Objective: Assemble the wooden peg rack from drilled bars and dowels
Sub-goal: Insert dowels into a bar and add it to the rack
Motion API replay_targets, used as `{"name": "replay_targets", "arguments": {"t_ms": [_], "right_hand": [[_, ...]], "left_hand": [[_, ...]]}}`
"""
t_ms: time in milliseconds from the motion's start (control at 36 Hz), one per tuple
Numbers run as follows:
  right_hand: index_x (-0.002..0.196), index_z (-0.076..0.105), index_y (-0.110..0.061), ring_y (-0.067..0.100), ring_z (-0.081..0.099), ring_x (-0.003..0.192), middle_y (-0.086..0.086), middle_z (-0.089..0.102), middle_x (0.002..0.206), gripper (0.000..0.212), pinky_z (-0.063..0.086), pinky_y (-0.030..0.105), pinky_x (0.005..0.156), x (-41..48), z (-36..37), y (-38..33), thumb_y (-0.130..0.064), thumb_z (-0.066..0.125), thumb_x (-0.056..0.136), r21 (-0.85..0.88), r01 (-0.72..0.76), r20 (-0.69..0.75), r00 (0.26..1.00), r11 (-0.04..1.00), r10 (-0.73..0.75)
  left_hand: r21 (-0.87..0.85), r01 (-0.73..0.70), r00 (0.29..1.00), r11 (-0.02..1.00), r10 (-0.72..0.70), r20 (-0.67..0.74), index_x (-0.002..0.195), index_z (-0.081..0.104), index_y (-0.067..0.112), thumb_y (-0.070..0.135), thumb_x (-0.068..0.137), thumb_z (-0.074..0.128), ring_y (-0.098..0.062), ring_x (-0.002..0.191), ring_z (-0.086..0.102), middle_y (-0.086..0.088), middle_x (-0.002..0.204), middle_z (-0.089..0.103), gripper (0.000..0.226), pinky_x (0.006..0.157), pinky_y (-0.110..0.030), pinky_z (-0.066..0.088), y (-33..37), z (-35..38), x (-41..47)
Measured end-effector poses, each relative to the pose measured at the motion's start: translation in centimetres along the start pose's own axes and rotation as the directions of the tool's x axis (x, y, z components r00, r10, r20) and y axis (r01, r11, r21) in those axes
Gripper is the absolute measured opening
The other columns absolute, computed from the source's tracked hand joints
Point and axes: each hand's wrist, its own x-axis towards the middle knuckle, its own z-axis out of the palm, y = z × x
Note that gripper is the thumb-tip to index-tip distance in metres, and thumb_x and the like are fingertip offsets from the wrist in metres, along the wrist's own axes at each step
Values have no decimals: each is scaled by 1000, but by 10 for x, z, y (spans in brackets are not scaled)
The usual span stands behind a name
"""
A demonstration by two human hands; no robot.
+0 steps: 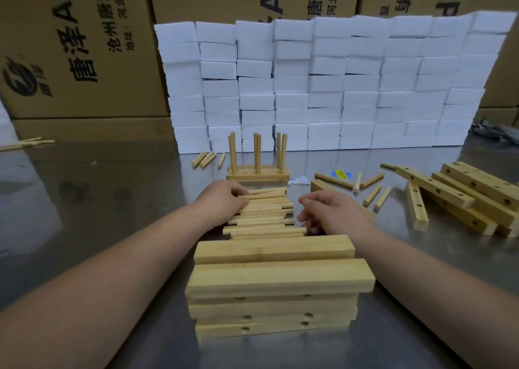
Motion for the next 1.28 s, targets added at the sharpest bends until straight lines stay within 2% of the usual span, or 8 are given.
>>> {"name": "replay_targets", "arguments": {"t_ms": [250,417,556,667,861,1028,1139,1278], "right_hand": [[82,66,-21,5,59,52,-3,67,62,18,45,15,48,4,-1,4,-16,52,94,-9,30,-5,1000,1000,-30],[115,49,-27,15,62,65,0,65,85,20,48,27,55,6,-2,5,-27,49,95,40,53,-77,996,998,-49],[122,38,-35,9,60,62,-6,64,87,29,47,22,54,3,-3,3,-33,47,95,-18,112,-92,989,994,-113],[97,66,-24,-1,49,45,-8,59,64,15,41,13,45,1,-4,4,-22,51,94,-137,135,-56,988,981,-144],[78,64,-31,12,45,53,-2,52,59,27,41,18,49,3,-5,3,-21,47,96,-113,137,-120,981,984,-151],[84,68,-24,1,44,42,-4,53,52,24,36,11,41,1,-6,1,-19,47,95,-160,136,-116,981,978,-156],[83,67,-25,0,44,41,-5,53,51,23,38,12,43,2,-6,2,-19,48,94,-143,131,-121,981,981,-149],[83,68,-26,6,48,48,-9,54,51,23,42,23,52,3,-5,4,-19,49,94,-117,116,-122,984,986,-130]], "left_hand": [[-160,-25,992,987,5,-125,84,61,33,31,92,55,-3,56,53,9,80,62,10,43,-16,38,2,-5,-3],[-323,-101,991,941,67,-114,86,63,31,33,91,56,-2,84,55,18,86,60,8,70,-21,39,20,-28,-13],[-209,-136,984,969,157,88,73,65,38,33,87,60,3,72,54,18,77,62,16,51,-10,40,34,-29,-32],[-167,-153,972,974,178,153,78,68,35,33,87,60,-2,76,57,16,82,63,12,62,-18,42,41,-29,-39],[76,-224,960,972,206,187,99,67,37,43,88,56,1,92,51,22,99,57,17,75,-19,36,67,-59,-54],[315,-512,752,799,240,614,125,49,48,68,73,55,14,97,50,37,100,54,57,80,-11,37,116,-78,-102],[435,-556,733,708,170,659,130,48,37,65,73,58,-1,101,54,23,114,58,64,86,-17,41,127,-67,-114],[378,-515,740,770,177,649,111,63,40,63,72,61,11,84,53,25,88,63,45,78,-15,47,121,-69,-112]]}}
